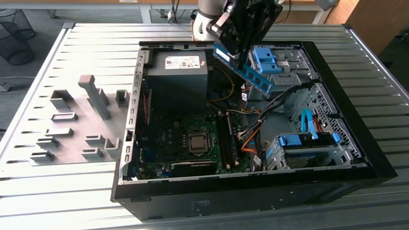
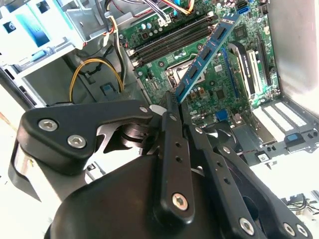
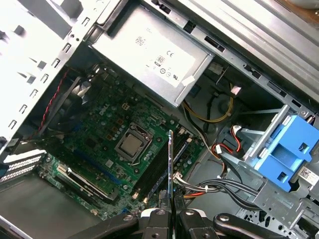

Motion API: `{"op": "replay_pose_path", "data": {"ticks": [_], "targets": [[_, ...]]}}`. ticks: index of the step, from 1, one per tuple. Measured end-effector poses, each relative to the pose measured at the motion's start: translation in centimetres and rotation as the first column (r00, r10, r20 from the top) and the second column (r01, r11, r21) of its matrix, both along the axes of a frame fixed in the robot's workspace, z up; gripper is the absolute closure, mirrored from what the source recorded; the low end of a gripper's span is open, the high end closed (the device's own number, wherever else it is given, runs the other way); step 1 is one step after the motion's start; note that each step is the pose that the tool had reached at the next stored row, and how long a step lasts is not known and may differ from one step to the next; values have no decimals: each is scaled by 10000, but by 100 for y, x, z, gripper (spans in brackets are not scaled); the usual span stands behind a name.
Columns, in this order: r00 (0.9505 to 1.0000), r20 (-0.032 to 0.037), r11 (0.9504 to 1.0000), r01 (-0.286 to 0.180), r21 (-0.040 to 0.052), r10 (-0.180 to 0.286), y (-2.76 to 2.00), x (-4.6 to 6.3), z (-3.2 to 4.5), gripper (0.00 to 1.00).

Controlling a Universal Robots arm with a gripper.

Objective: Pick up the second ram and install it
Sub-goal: 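Insert the second ram into the second slot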

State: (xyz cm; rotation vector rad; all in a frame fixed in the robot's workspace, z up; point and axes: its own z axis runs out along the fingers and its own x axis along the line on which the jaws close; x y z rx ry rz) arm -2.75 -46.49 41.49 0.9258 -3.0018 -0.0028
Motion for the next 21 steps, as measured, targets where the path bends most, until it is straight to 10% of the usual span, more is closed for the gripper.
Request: {"op": "replay_pose_path", "data": {"ticks": [11, 21], "targets": [[9904, 2, 9904, 1385, -26, -1385, 0, 0, -5, 86], [9547, 8, 9547, 2975, -50, -2975, 0, 0, -11, 86]]}}
